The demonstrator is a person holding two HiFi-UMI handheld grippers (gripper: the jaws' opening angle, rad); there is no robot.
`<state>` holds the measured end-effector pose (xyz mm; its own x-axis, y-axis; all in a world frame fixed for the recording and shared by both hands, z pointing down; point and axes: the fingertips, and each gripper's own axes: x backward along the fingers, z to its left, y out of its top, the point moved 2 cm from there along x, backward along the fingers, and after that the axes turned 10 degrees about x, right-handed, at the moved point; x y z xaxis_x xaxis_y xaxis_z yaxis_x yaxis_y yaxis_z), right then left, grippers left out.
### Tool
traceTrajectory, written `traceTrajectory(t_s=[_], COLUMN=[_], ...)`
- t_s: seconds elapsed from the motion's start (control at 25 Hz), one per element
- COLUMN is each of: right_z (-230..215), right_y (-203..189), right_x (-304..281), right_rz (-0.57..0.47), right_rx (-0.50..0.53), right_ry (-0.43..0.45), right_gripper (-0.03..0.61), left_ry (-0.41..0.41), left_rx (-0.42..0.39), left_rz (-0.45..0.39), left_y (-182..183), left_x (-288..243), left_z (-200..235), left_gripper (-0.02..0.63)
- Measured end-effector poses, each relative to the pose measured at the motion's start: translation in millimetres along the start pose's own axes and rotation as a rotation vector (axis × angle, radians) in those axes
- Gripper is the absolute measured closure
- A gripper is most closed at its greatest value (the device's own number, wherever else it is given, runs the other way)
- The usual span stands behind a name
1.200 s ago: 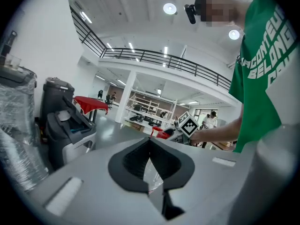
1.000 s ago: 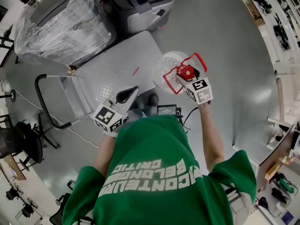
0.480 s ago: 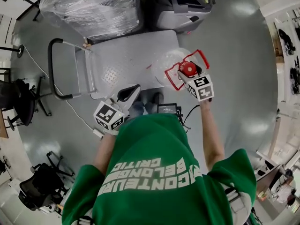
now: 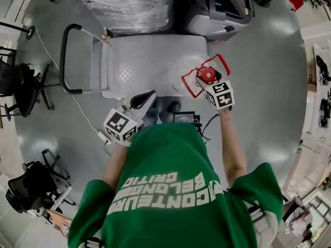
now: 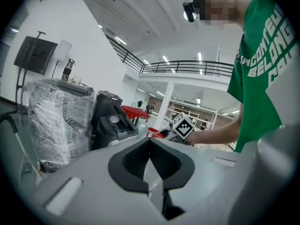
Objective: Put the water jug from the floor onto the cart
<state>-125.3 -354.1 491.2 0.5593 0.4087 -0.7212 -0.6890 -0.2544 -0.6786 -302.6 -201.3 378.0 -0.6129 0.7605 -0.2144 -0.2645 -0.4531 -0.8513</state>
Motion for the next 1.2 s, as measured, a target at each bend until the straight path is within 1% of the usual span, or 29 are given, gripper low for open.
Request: traceTrajectory(t_s=[0.2, 0.4, 0.64, 0.92, 1.2], right_z=[4.2, 8.1, 11.1, 13.5, 14.3], right_y=[6.7, -2.9, -13.8, -24.2, -36.7], right_x=[-18.6, -37.9, -65.0, -99.9, -140.0], right_rz=[0.01, 0.04, 0.073, 0.117, 0.167], right_rx=[0.03, 0.06, 0.088, 0.077, 0.09], right_ry=[0.031, 0.057, 0.078, 0.107, 0.129], right_gripper=[0.275, 0.275, 0.275, 0.275, 0.275], left_ry=[0.021, 0.029, 0.03, 0.023, 0.031], left_rx=[0.004, 0.019, 0.028, 0.041, 0.055], left_rz=[-0.009, 0.007, 0.02, 0.032, 0.044], left_y=[4.6, -1.4, -0.6, 3.9, 6.8], left_x=[3.6, -0.9, -6.8, -15.6, -19.5], left_z=[4.5, 6.9, 12.8, 21.3, 37.7], left_gripper=[0.603, 0.603, 0.603, 0.603, 0.603])
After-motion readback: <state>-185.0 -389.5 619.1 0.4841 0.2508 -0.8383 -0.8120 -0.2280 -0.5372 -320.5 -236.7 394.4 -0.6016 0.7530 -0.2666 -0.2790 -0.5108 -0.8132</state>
